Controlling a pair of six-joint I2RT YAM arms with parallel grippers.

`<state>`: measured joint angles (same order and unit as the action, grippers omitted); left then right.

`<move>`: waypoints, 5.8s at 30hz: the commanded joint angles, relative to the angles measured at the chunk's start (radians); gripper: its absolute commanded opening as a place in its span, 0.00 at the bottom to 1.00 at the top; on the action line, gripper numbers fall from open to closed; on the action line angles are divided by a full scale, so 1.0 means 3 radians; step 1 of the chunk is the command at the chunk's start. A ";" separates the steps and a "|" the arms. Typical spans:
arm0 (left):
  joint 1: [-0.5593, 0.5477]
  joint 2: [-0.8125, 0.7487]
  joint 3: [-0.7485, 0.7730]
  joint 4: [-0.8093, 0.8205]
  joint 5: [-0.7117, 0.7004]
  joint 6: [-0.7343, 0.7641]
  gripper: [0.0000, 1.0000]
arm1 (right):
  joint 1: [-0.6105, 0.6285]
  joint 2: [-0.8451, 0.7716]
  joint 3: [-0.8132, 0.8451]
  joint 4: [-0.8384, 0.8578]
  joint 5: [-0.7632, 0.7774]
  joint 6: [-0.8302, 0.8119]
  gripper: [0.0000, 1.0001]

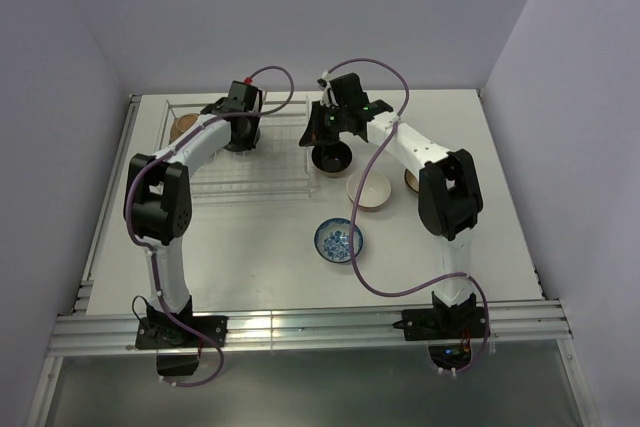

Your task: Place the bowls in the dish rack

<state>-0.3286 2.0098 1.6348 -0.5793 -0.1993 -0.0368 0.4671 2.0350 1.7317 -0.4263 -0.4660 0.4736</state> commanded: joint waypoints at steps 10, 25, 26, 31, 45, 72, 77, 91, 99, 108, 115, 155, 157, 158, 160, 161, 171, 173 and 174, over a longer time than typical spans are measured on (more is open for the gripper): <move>0.0073 -0.0297 0.0023 0.0411 0.0362 0.0015 0.35 | -0.0023 -0.0039 -0.0081 -0.0144 0.0091 -0.0167 0.00; 0.0195 -0.1422 -0.0223 0.0586 0.1293 -0.0158 0.87 | -0.0023 -0.0121 0.0410 -0.0512 0.0285 -0.0382 0.44; 0.0216 -0.1534 -0.0239 0.0586 0.1314 -0.0159 0.90 | -0.0028 -0.0141 0.0405 -0.0527 0.0300 -0.0382 0.50; 0.0440 -0.1806 -0.0290 0.0545 0.1574 -0.0199 1.00 | -0.0069 -0.0269 0.0328 -0.0542 0.0301 -0.0418 0.68; 0.1054 -0.2726 -0.0738 0.0708 0.2393 -0.0624 0.99 | -0.0754 -0.1250 -0.0030 -0.0645 -0.0006 -0.0985 1.00; 0.1085 -0.2317 -0.0965 0.0074 0.3568 0.0204 0.95 | -0.1189 -0.0596 -0.0003 -0.2282 0.0126 -0.3281 0.94; 0.1085 -0.2414 -0.1291 0.0371 0.3646 0.0174 0.94 | -0.0975 -0.0556 -0.0495 -0.1862 0.0438 -0.3327 0.91; 0.1085 -0.2644 -0.1491 0.0489 0.3426 0.0154 0.92 | -0.0903 -0.0335 -0.1098 -0.1065 0.0571 -0.3154 0.68; 0.1080 -0.2460 -0.1512 0.0724 0.3360 -0.0358 0.91 | -0.0903 -0.0330 -0.1227 -0.0814 0.0388 -0.2893 0.33; 0.1003 -0.2558 -0.1487 0.0801 0.2996 -0.0552 0.94 | -0.0908 -0.0713 -0.1084 -0.0936 0.0046 -0.2673 0.00; 0.0998 -0.2415 -0.0946 0.0622 0.3068 -0.0602 0.99 | -0.1000 -0.1204 -0.0562 -0.1110 -0.0389 -0.2402 0.00; -0.0648 -0.1862 -0.1451 0.2442 0.3093 -0.2970 1.00 | -0.0918 -0.1977 -0.1288 0.0214 -0.1489 -0.1190 0.00; -0.0658 -0.1832 -0.1441 0.2407 0.3027 -0.2991 0.99 | -0.0882 -0.1982 -0.1293 0.0214 -0.1474 -0.1190 0.00; -0.0658 -0.1806 -0.1451 0.2417 0.3017 -0.3042 0.99 | -0.0872 -0.1977 -0.1298 0.0214 -0.1469 -0.1190 0.00; -0.0658 -0.1770 -0.1436 0.2457 0.3017 -0.3063 1.00 | -0.0841 -0.1972 -0.1303 0.0204 -0.1464 -0.1190 0.00; -0.0653 -0.1760 -0.1410 0.2468 0.3032 -0.3088 1.00 | -0.0826 -0.1972 -0.1303 0.0204 -0.1453 -0.1205 0.00; -0.0663 -0.1709 -0.1441 0.2437 0.3068 -0.3150 0.94 | -0.0744 -0.1951 -0.1298 0.0255 -0.1392 -0.1180 0.00; -0.0664 -0.1719 -0.1441 0.2447 0.3088 -0.3160 0.90 | -0.0734 -0.1936 -0.1298 0.0260 -0.1372 -0.1175 0.00; -0.0663 -0.1724 -0.1441 0.2457 0.3088 -0.3160 0.89 | -0.0729 -0.1921 -0.1288 0.0260 -0.1372 -0.1180 0.00</move>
<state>-0.5236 1.5043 1.1904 0.1097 0.7177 -0.9676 0.2401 1.5074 1.3266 -0.4255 -0.8562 0.0895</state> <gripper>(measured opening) 0.899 0.164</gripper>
